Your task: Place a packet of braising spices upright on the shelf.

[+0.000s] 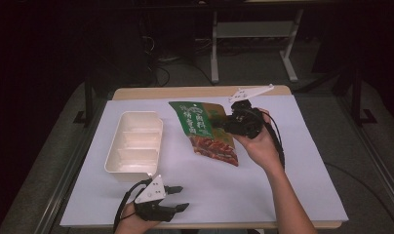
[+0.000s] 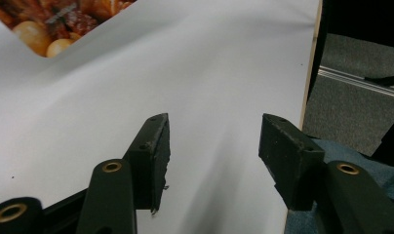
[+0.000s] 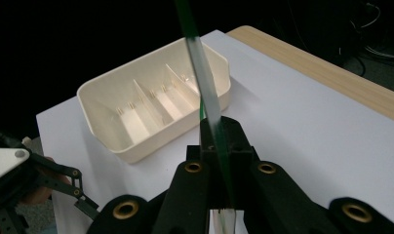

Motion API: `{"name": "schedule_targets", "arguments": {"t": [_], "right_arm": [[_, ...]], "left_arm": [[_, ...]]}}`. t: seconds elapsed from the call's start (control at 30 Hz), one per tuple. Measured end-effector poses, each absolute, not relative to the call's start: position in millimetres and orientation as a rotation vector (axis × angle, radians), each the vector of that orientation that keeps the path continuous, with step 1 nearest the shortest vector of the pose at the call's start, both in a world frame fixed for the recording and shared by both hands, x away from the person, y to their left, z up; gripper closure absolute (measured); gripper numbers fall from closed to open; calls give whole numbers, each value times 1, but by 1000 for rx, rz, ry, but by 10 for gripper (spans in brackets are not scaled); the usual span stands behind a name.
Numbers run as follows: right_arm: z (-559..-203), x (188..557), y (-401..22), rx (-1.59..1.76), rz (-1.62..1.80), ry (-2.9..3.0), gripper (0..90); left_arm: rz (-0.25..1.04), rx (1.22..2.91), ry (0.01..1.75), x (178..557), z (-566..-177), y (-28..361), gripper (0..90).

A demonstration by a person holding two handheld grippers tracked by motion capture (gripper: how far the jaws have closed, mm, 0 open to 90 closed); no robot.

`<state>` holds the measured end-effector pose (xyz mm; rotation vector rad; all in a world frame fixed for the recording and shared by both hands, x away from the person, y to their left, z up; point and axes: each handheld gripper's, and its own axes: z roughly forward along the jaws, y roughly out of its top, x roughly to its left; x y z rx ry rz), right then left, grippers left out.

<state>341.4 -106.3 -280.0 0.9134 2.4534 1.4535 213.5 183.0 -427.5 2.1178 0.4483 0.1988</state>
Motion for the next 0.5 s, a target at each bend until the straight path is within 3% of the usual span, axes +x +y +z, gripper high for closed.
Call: {"name": "schedule_targets", "arguments": {"t": [0.5], "right_arm": [[-270, 353, -83, 881, 1491, 2443, 893]], "left_arm": [[215, 2108, 453, 209, -428, 195, 424]]}}
